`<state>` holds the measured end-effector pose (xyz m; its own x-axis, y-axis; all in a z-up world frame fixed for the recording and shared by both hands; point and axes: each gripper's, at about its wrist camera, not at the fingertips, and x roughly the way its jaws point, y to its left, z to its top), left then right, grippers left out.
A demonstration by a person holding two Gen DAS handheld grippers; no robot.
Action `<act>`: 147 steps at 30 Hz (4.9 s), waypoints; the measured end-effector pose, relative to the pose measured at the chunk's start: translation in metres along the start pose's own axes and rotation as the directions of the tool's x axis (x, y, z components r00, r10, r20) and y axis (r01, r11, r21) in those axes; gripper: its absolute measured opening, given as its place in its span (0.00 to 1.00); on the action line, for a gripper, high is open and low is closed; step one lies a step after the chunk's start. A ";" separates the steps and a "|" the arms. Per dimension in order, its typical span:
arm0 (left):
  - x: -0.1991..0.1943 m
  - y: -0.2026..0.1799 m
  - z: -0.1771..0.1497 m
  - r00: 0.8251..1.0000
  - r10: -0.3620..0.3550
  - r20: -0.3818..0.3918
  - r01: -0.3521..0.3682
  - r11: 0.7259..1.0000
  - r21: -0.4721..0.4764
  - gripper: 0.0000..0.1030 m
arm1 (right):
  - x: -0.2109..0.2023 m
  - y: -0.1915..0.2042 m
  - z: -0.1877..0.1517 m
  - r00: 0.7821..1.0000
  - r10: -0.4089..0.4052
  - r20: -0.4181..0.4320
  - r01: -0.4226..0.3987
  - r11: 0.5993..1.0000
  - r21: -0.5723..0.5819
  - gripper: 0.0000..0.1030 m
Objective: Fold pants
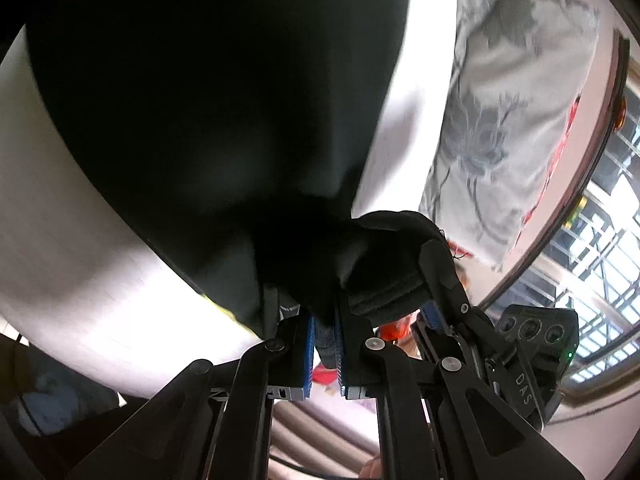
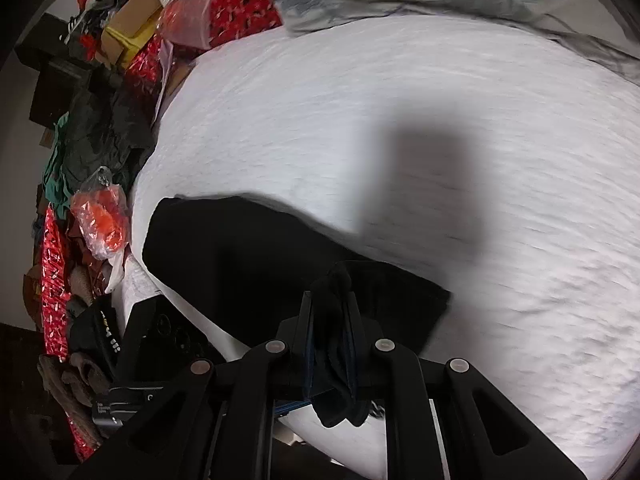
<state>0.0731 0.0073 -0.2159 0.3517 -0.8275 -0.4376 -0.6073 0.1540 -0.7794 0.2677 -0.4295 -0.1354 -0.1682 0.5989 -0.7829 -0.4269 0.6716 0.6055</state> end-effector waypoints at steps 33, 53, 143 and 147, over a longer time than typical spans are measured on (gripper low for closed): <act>-0.116 -0.056 -0.046 0.903 0.287 0.321 -0.417 0.766 0.488 0.53 | 0.012 -0.024 -0.103 0.899 0.339 0.277 -0.428 0.811 0.399 0.50; -0.001 -0.107 -0.044 0.751 0.550 0.367 -0.635 0.447 0.630 0.18 | 0.068 -0.086 -0.151 0.849 0.272 0.453 -0.521 0.570 0.635 0.08; -0.160 -0.173 0.035 0.591 0.503 0.630 -0.780 0.157 0.606 0.72 | 0.065 0.158 -0.087 0.915 -0.309 0.259 0.321 0.947 -0.004 0.86; -0.179 -0.179 0.075 0.571 0.541 0.618 -0.789 0.151 0.596 0.72 | 0.072 0.189 -0.085 0.899 -0.326 0.292 0.356 0.933 -0.055 0.93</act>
<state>0.1728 0.1683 -0.0317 0.3120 -0.0554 -0.9485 0.0554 0.9977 -0.0401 0.0999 -0.2964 -0.0895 0.2472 0.4466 -0.8599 -0.5074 0.8157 0.2778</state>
